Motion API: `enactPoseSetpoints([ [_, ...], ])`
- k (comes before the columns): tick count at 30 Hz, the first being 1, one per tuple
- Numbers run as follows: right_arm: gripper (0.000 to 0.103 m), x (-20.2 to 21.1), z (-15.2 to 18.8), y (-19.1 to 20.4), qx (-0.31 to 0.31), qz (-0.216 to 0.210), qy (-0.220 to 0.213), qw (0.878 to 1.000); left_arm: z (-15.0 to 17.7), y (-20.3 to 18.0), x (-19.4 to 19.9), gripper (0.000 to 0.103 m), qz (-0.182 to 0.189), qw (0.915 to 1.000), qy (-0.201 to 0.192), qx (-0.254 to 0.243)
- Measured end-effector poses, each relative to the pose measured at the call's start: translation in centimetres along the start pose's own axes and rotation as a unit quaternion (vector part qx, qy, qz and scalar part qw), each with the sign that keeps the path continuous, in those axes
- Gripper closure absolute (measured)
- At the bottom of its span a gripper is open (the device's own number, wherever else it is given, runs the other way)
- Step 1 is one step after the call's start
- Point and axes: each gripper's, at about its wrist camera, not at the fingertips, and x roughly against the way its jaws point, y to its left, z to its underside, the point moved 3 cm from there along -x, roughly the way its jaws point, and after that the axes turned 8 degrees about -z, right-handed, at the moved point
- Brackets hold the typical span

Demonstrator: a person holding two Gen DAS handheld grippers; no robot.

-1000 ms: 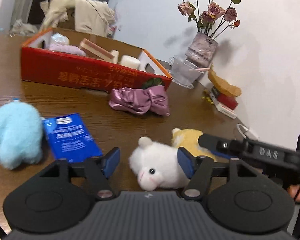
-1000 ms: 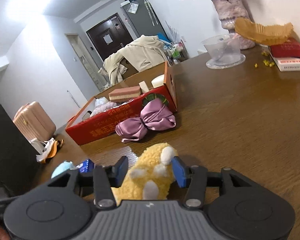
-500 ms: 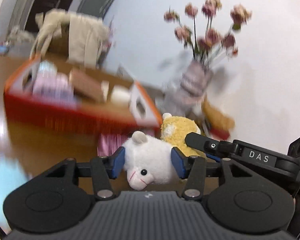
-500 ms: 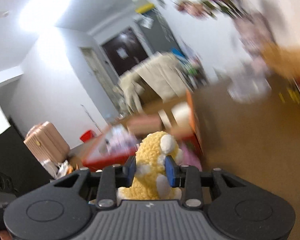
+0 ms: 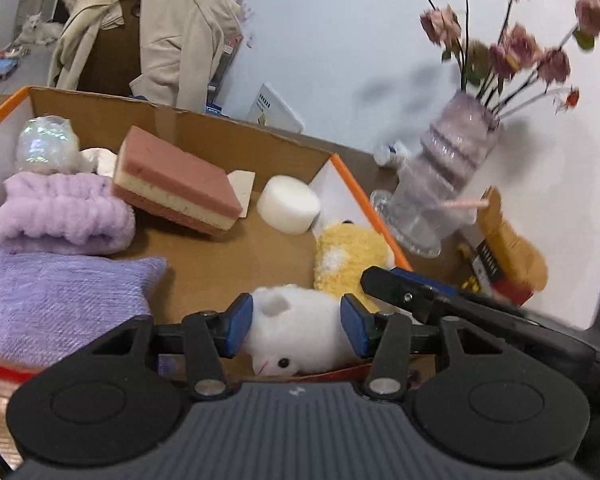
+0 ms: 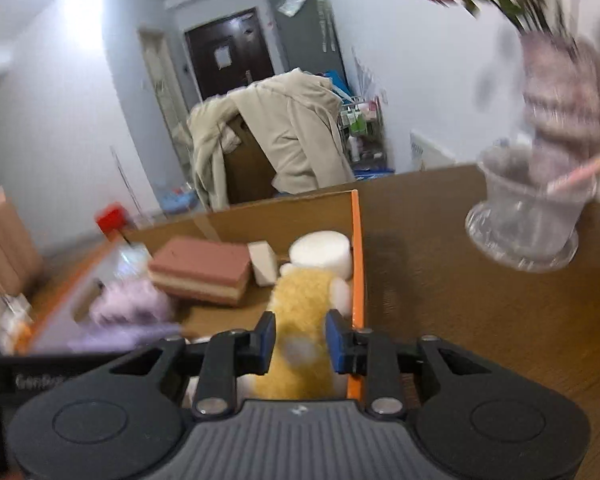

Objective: Organize soft objects
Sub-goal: 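Carry the plush hamster into the box and open both tools, then move both tools back to the blue tissue pack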

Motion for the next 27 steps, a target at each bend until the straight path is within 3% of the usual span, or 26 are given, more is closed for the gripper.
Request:
enactPoseSetpoints([
  [3, 0.078, -0.5, 0.2, 1.4, 0.056, 0.046, 0.022, 0.997, 0.1, 0.1, 0.2, 0.054, -0.003, 1.0000, 0.002, -0.003],
  [6, 0.074, 0.1, -0.2, 2.4, 0.070, 0.062, 0.029, 0.995, 0.2, 0.3, 2.9, 0.050, -0.004, 0.9999, -0.010, -0.005],
  [11, 0.061, 5.9, -1.5, 4.7, 0.081, 0.042, -0.025, 0.996, 0.5, 0.6, 11.4, 0.036, -0.017, 0.9963, -0.074, -0.040],
  [15, 0.049, 12.6, -0.7, 7.0, 0.096, -0.001, -0.090, 0.991, 2.9, 1.7, 18.4, 0.026, -0.081, 0.9837, -0.135, -0.088],
  [17, 0.040, 15.7, 1.0, 8.5, 0.098, -0.025, -0.119, 0.988, 5.5, 2.4, 20.9, 0.021, -0.103, 0.9774, -0.153, -0.103],
  [20, 0.036, 18.2, 4.9, 10.4, 0.099, -0.057, -0.132, 0.985, 10.2, 3.6, 23.2, 0.019, -0.117, 0.9731, -0.163, -0.114],
  [27, 0.035, 19.4, 15.8, 14.3, 0.088, -0.066, -0.088, 0.990, 19.2, 6.4, 25.4, 0.017, -0.116, 0.9796, -0.130, -0.101],
])
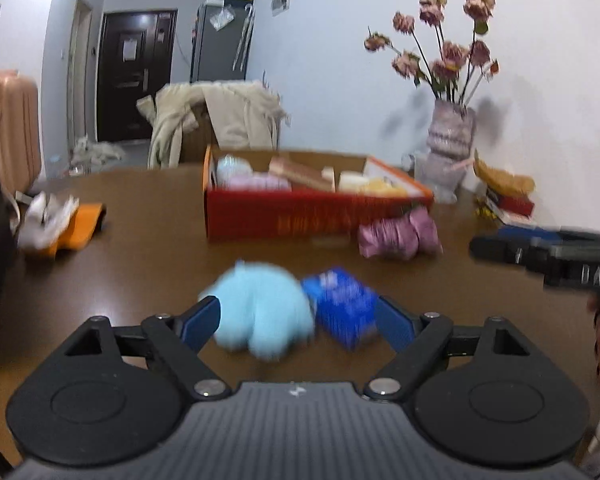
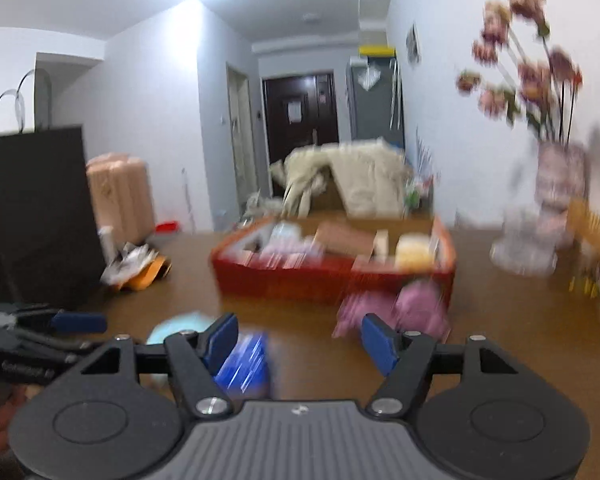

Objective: Organize soft objects
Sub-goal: 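Move both tools back to the blue tissue pack, then grasp the blue tissue pack with both tools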

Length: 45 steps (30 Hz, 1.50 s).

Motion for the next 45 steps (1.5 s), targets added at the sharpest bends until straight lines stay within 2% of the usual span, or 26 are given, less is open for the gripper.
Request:
enactPoseSetpoints([
  [3, 0.035, 0.1, 2.3, 1.3, -0.010, -0.003, 0.028, 1.000, 0.9, 0.6, 0.2, 0.017, 0.000, 0.9999, 0.011, -0.005],
  [10, 0.035, 0.4, 1.7, 2.3, -0.004, 0.009, 0.024, 1.000, 0.2, 1.1, 0.0, 0.017, 0.001, 1.0000, -0.002, 0.008],
  [16, 0.035, -4.0, 2.5, 3.3, 0.009, -0.012, 0.076, 0.997, 0.0, 2.2, -1.4, 0.019, -0.030, 0.9992, 0.015, 0.020],
  [20, 0.035, -7.6, 2.5, 4.2, 0.017, -0.021, 0.095, 0.995, -0.3, 3.0, -2.1, 0.019, -0.044, 0.9986, 0.020, 0.023],
  [23, 0.038, -9.8, 3.0, 4.2, 0.044, 0.005, 0.111, 0.993, -0.9, 2.8, -2.9, 0.019, -0.039, 0.9989, 0.020, 0.019],
  [24, 0.039, -10.0, 3.1, 3.5, 0.040, 0.017, 0.120, 0.992, -1.1, 2.6, -3.3, 0.019, -0.035, 0.9991, 0.020, 0.015],
  [26, 0.040, -9.5, 2.9, 1.4, 0.014, 0.037, 0.111, 0.993, -1.6, 1.9, -4.1, 0.019, -0.026, 0.9995, 0.018, 0.007],
  [28, 0.039, -8.7, 2.4, -0.9, -0.014, 0.061, 0.105, 0.992, -2.2, 1.0, -5.1, 0.025, -0.009, 0.9998, 0.017, 0.006],
  [30, 0.039, -7.7, 1.9, -2.5, -0.038, 0.054, 0.092, 0.994, -2.9, 0.0, -6.1, 0.035, 0.024, 0.9994, 0.020, 0.015],
  [32, 0.039, -7.3, 1.5, -3.4, -0.075, 0.030, 0.080, 0.993, -3.5, -1.0, -7.6, 0.048, 0.063, 0.9967, 0.039, 0.032],
  [34, 0.041, -7.7, 1.1, -4.1, -0.110, -0.008, 0.072, 0.991, -3.7, -1.8, -9.2, 0.058, 0.068, 0.9940, 0.071, 0.047],
  [35, 0.046, -8.3, 1.0, -4.4, -0.123, -0.024, 0.076, 0.989, -3.6, -2.0, -9.7, 0.062, 0.063, 0.9932, 0.083, 0.051],
  [39, 0.057, -11.1, 1.1, -5.4, -0.163, -0.050, 0.086, 0.982, -3.0, -1.8, -11.2, 0.064, 0.068, 0.9882, 0.114, 0.077],
  [41, 0.069, -12.2, 1.3, -6.1, -0.190, -0.068, 0.094, 0.975, -2.7, -1.6, -11.9, 0.069, 0.077, 0.9831, 0.133, 0.099],
  [43, 0.073, -12.8, 1.7, -6.5, -0.218, -0.083, 0.100, 0.967, -2.7, -1.5, -12.5, 0.071, 0.084, 0.9790, 0.145, 0.116],
  [45, 0.075, -12.6, 1.8, -6.7, -0.226, -0.086, 0.100, 0.965, -2.7, -1.6, -12.5, 0.074, 0.085, 0.9788, 0.143, 0.120],
])
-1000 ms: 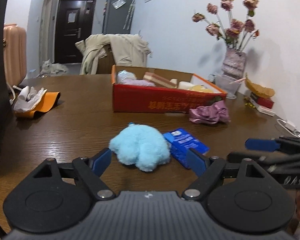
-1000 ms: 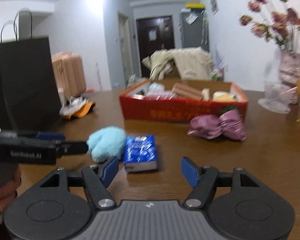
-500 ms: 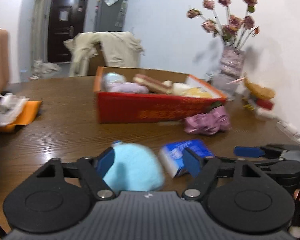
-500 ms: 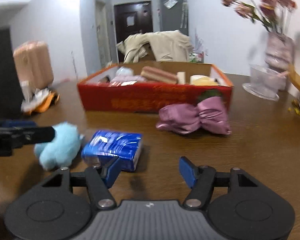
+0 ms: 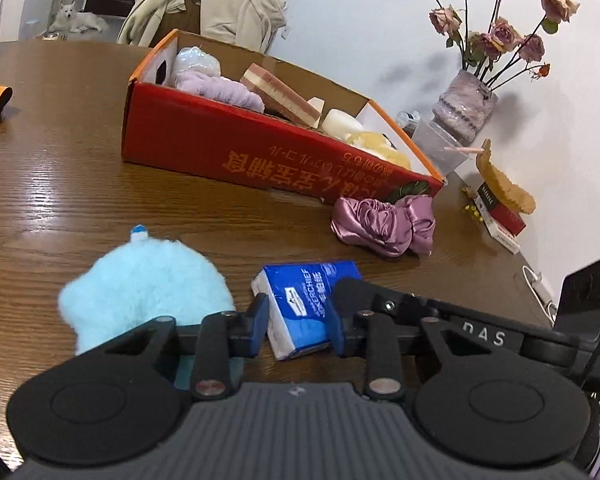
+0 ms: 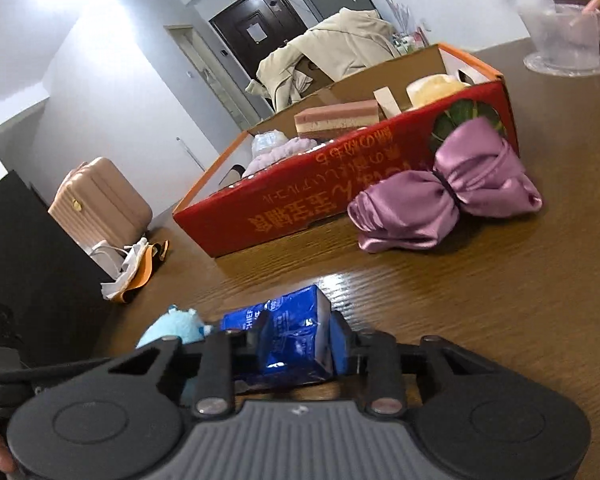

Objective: Organize soft objects
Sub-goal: 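Grasp the blue tissue pack with both tools, then carry the tissue pack into the box and open both tools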

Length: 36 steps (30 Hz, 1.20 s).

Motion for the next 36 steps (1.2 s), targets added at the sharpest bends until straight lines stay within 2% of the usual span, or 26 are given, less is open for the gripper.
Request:
enactPoseSetpoints([
  [3, 0.077, 0.8, 0.2, 0.0, -0.007, -0.002, -0.002, 1.000, -0.2, -0.3, 0.3, 0.077, 0.005, 0.9999, -0.005, 0.012],
  [6, 0.077, 2.3, -1.0, 1.1, 0.012, -0.001, -0.025, 1.000, -1.6, -1.5, 1.7, 0.077, 0.015, 0.9993, -0.033, 0.008],
  [8, 0.078, 3.4, -3.1, 2.0, 0.031, -0.014, -0.052, 0.998, -3.7, -2.1, 2.5, 0.077, 0.022, 0.9985, -0.051, 0.004],
  [11, 0.078, 2.9, -7.1, 2.6, 0.060, -0.018, -0.073, 0.995, -8.2, -3.1, 1.9, 0.077, 0.030, 0.9977, -0.061, -0.001],
  [15, 0.079, 0.0, -13.6, 1.7, 0.086, 0.001, -0.083, 0.993, -14.6, -4.2, -2.3, 0.076, 0.024, 0.9979, -0.059, -0.005],
  [18, 0.079, -3.0, -17.3, -0.8, 0.064, 0.016, -0.064, 0.996, -17.7, -4.6, -6.9, 0.076, 0.009, 0.9992, -0.040, -0.001],
  [21, 0.079, -6.3, -19.4, -4.0, 0.047, 0.048, -0.039, 0.997, -19.1, -4.7, -11.9, 0.077, 0.000, 1.0000, -0.005, 0.008],
  [24, 0.080, -9.1, -19.9, -6.8, 0.040, 0.096, -0.013, 0.995, -19.0, -4.7, -16.5, 0.077, -0.012, 0.9993, 0.035, 0.008],
  [26, 0.091, -9.9, -19.4, -7.8, 0.055, 0.128, -0.009, 0.990, -18.6, -4.5, -18.4, 0.078, -0.018, 0.9985, 0.050, 0.009],
  [30, 0.086, -10.0, -18.9, -7.0, 0.098, 0.152, -0.014, 0.983, -18.6, -4.7, -17.1, 0.077, 0.008, 0.9996, 0.025, -0.007],
  [36, 0.085, -6.5, -19.5, -4.8, 0.113, 0.141, -0.048, 0.982, -19.4, -5.2, -10.6, 0.077, -0.003, 0.9986, -0.031, -0.044],
])
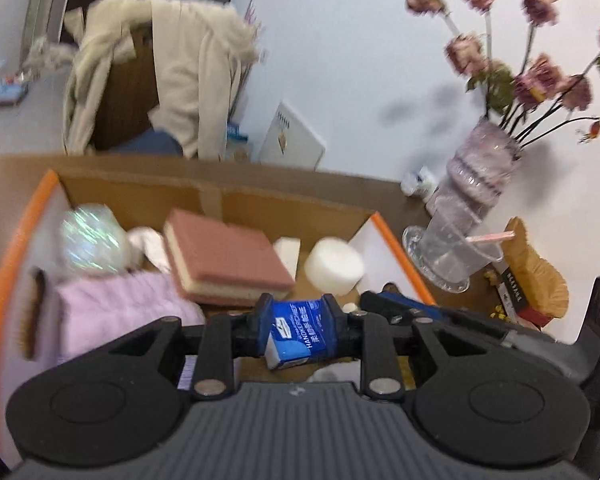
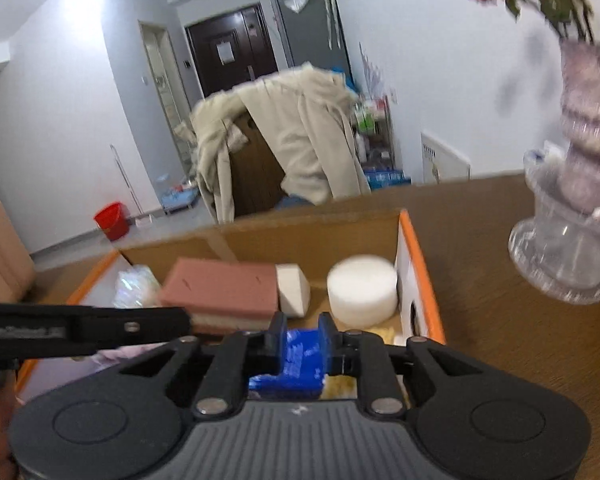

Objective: Organize soft objects
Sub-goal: 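Carry the tissue pack into the box and open both tools, then move both tools to the light blue fuzzy plush and grasp it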

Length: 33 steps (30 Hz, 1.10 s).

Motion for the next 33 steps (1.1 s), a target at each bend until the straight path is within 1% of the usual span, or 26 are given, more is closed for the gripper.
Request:
enactPoseSetpoints([
  [2, 0.084, 1.9, -0.9, 0.7, 0.011, -0.002, -0.015, 1.000, 0.0, 0.1, 2.6, 0.076, -0.009, 0.9998, -0.016, -0.013],
  [3, 0.083, 3.4, -1.2, 1.2, 0.020, -0.004, -0.025, 0.999, 0.3, 0.2, 4.2, 0.075, -0.019, 0.9993, -0.025, -0.022],
  [4, 0.082, 4.7, -1.4, 1.5, 0.028, -0.007, -0.034, 0.999, 0.6, 0.4, 5.6, 0.071, -0.026, 0.9987, -0.033, -0.030],
  [5, 0.076, 6.4, -1.4, 2.1, 0.038, -0.013, -0.046, 0.998, 1.2, 0.6, 7.3, 0.067, -0.035, 0.9979, -0.040, -0.039],
  [6, 0.073, 7.9, -1.4, 2.6, 0.046, -0.015, -0.055, 0.997, 1.8, 0.7, 8.7, 0.066, -0.045, 0.9968, -0.045, -0.048],
  [7, 0.068, 9.4, -1.2, 3.1, 0.056, -0.016, -0.065, 0.996, 2.7, 0.9, 10.2, 0.062, -0.053, 0.9955, -0.054, -0.057],
  [9, 0.066, 12.4, -0.3, 4.2, 0.071, -0.018, -0.081, 0.994, 4.4, 1.2, 13.0, 0.060, -0.069, 0.9930, -0.067, -0.068],
  [10, 0.065, 13.8, 0.4, 4.8, 0.077, -0.023, -0.085, 0.993, 5.5, 1.4, 14.3, 0.056, -0.071, 0.9919, -0.075, -0.073],
  [11, 0.062, 15.0, 1.1, 5.4, 0.080, -0.028, -0.087, 0.993, 6.7, 1.6, 15.7, 0.049, -0.071, 0.9911, -0.082, -0.078],
  [13, 0.058, 17.5, 3.4, 6.7, 0.087, -0.040, -0.091, 0.991, 9.2, 1.8, 17.9, 0.040, -0.082, 0.9888, -0.091, -0.085],
  [14, 0.054, 18.5, 4.4, 7.2, 0.085, -0.045, -0.094, 0.991, 10.8, 1.8, 18.9, 0.040, -0.094, 0.9869, -0.097, -0.089],
  [15, 0.052, 19.6, 6.1, 7.9, 0.084, -0.050, -0.094, 0.991, 12.3, 2.0, 19.7, 0.039, -0.099, 0.9860, -0.101, -0.089],
  [17, 0.046, 21.3, 9.5, 9.0, 0.084, -0.061, -0.094, 0.990, 15.7, 2.5, 21.3, 0.032, -0.097, 0.9869, -0.102, -0.079],
  [18, 0.045, 21.9, 11.3, 9.4, 0.083, -0.063, -0.094, 0.990, 17.3, 2.8, 22.0, 0.031, -0.098, 0.9872, -0.105, -0.070],
  [20, 0.044, 23.0, 15.2, 10.1, 0.079, -0.062, -0.091, 0.991, 20.7, 3.4, 23.2, 0.027, -0.114, 0.9851, -0.111, -0.066],
  [21, 0.044, 23.3, 17.4, 10.3, 0.075, -0.059, -0.080, 0.992, 22.2, 3.7, 23.7, 0.025, -0.122, 0.9838, -0.114, -0.067],
  [22, 0.044, 23.3, 19.0, 10.3, 0.066, -0.056, -0.064, 0.994, 23.4, 4.0, 24.1, 0.023, -0.122, 0.9838, -0.112, -0.068],
  [23, 0.044, 23.2, 20.4, 10.4, 0.055, -0.058, -0.046, 0.996, 24.3, 4.4, 24.4, 0.023, -0.117, 0.9854, -0.106, -0.064],
  [25, 0.044, 23.0, 21.8, 10.6, 0.043, -0.066, -0.018, 0.997, 25.1, 5.3, 24.8, 0.023, -0.116, 0.9874, -0.093, -0.054],
  [26, 0.044, 23.2, 22.2, 11.0, 0.048, -0.066, -0.014, 0.997, 25.2, 5.6, 25.0, 0.023, -0.119, 0.9869, -0.095, -0.053],
  [28, 0.044, 23.8, 22.3, 12.0, 0.059, -0.068, -0.023, 0.996, 25.0, 5.9, 25.5, 0.023, -0.123, 0.9858, -0.104, -0.047],
  [30, 0.044, 24.2, 21.8, 12.7, 0.064, -0.075, -0.034, 0.995, 24.9, 6.1, 26.0, 0.023, -0.120, 0.9856, -0.113, -0.040],
  [33, 0.044, 23.9, 21.8, 13.5, 0.070, -0.082, -0.031, 0.994, 24.5, 6.3, 25.7, 0.023, -0.117, 0.9858, -0.114, -0.038],
])
